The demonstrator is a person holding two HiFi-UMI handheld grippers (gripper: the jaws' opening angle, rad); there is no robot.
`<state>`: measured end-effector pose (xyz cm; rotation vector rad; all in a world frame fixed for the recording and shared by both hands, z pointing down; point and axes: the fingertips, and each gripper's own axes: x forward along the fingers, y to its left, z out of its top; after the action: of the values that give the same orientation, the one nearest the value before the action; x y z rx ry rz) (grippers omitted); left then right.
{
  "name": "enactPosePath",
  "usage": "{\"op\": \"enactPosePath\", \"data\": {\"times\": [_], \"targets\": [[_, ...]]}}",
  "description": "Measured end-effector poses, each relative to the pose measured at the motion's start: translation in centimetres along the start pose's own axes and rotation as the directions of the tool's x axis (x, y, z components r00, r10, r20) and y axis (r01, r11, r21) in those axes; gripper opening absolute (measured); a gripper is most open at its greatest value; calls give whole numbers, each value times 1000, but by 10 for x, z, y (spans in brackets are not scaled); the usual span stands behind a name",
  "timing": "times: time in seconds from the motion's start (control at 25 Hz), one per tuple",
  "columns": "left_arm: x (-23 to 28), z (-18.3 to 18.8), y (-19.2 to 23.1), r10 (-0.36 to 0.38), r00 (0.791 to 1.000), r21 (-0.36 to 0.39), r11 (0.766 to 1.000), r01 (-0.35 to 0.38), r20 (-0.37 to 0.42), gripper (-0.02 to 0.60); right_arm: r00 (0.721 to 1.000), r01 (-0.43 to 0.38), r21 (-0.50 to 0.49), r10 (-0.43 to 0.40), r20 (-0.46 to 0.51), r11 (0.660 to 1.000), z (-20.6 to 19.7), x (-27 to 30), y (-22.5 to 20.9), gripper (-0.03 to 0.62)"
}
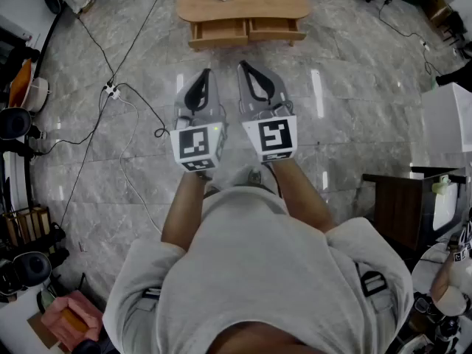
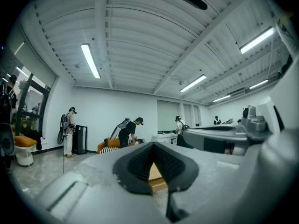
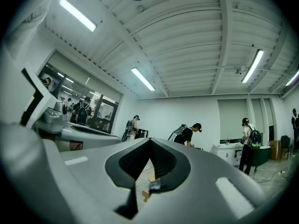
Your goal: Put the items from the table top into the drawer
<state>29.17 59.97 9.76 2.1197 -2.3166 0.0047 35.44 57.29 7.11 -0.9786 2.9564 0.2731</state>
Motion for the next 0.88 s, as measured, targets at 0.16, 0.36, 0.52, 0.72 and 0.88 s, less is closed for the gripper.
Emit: {"op": "enactPosePath", "data": {"times": [0.16, 0.36, 0.52, 0.72, 0.88], "targets": [[11, -5, -7, 21, 1000, -5, 1000, -21, -5, 18, 1000, -12, 10, 12, -9, 1000, -10, -3, -15, 6], [25, -18, -7, 68, 997, -31, 997, -69, -26, 20, 999, -51, 10, 51, -16, 999, -26, 3, -31, 7], [36, -30, 4, 114, 992, -27, 993, -115, -55, 20, 997, -75, 22, 75, -31, 997, -42, 18, -42, 8], [52, -35, 34, 147, 987, -27, 989, -149, -67, 19, 994, -99, 45, 101, -40, 994, -51, 53, -39, 8], [81, -53, 71, 159, 983, -36, 986, -162, -91, 20, 991, -121, 36, 123, -60, 992, -63, 99, -31, 8]]}}
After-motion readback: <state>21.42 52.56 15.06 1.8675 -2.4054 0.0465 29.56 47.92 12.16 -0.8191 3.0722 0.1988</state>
